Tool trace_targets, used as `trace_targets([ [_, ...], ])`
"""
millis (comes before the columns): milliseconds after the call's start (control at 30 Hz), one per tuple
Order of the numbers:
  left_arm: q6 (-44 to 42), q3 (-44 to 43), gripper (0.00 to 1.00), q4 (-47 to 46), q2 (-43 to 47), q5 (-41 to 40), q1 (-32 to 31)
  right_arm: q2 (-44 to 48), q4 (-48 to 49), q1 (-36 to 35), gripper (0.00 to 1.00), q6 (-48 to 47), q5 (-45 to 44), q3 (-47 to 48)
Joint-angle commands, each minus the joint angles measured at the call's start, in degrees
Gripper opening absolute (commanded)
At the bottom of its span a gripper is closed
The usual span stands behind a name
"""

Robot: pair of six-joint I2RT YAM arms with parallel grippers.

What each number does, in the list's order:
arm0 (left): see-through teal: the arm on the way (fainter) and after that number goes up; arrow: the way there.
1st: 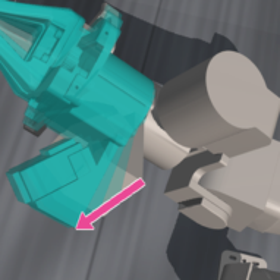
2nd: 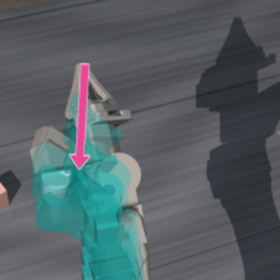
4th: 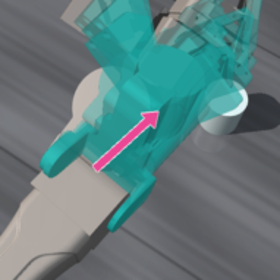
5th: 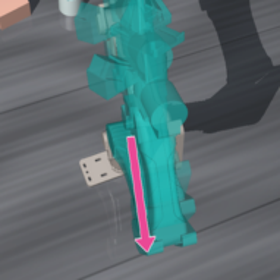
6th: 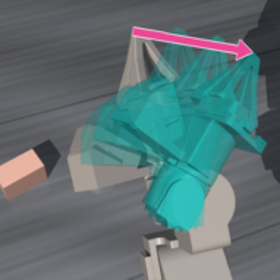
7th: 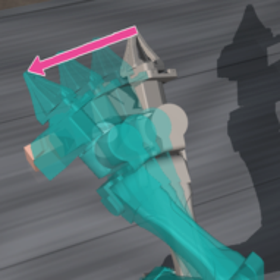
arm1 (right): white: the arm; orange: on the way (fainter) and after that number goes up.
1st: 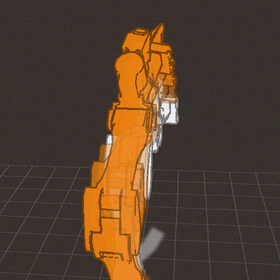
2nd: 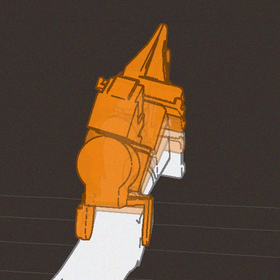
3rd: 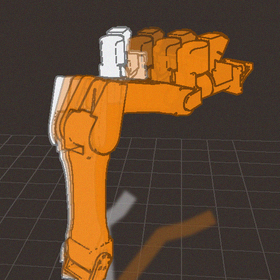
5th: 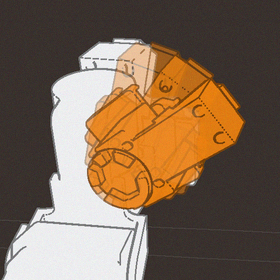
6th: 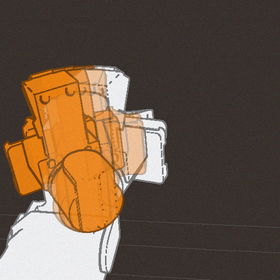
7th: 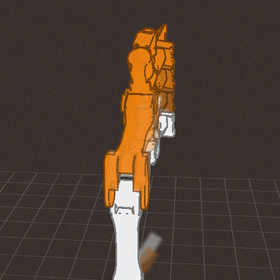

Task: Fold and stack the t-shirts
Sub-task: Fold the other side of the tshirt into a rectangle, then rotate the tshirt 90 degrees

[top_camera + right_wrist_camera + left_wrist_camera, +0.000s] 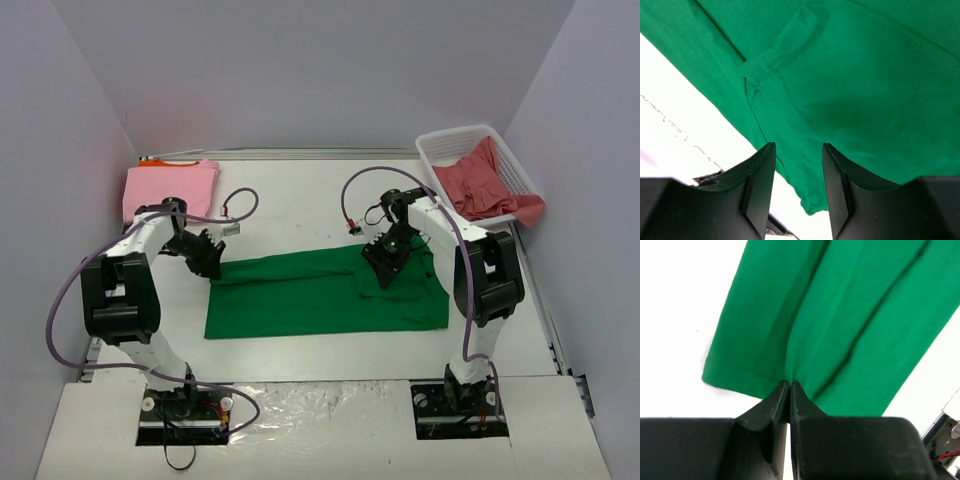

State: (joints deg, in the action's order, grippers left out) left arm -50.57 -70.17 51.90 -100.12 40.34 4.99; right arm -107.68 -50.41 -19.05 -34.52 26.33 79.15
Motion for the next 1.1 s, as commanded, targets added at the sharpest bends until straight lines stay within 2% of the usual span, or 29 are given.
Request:
trace_targets([
  [0,-2.69,3.45,0.03,1.28,7.82,-0.79,-0.07,3.0,-2.15,0.5,0.38,0.25,-0.66,-0.67],
  [233,-8.05,11.1,0.12,2.33,14.5,-4.47,-1.83,2.21,-1.97,0.5,0.38,0.6,-1.1,-0.67],
  [400,-10.96,17.78,0.12,1.02,18.02,-8.33,-4.38,1.07,-1.97,0.5,0.38,1.3,-1.89,-0.32],
  [467,-10.87,20.58,0.12,-0.3,19.87,-12.01,-7.43,0.45,-1.97,0.5,0.38,1.48,-2.24,-0.06],
  [633,-9.99,23.32,0.12,-4.08,22.85,-17.31,-8.51,-0.6,-1.97,0.5,0.38,1.65,-2.33,0.47],
  [767,-7.36,21.49,0.11,-4.35,23.82,-15.91,-7.37,-0.52,-1.97,0.68,0.38,1.56,-2.51,0.21],
  [933,-1.04,14.64,0.11,-2.69,23.83,-7.32,-3.07,1.42,-1.53,1.56,0.38,1.21,-3.39,-1.98],
  [1000,4.12,10.42,0.11,-1.54,22.78,-5.8,-2.1,1.33,-0.83,2.34,0.33,1.04,-3.12,-3.74],
  [1033,5.99,9.19,0.05,-1.54,21.38,-5.19,-1.92,0.98,-0.39,2.52,0.24,1.04,-3.21,-4.53],
  [1067,6.88,7.96,0.04,-0.58,20.5,-3.44,-1.74,0.46,0.13,2.79,0.19,0.95,-3.21,-5.32],
])
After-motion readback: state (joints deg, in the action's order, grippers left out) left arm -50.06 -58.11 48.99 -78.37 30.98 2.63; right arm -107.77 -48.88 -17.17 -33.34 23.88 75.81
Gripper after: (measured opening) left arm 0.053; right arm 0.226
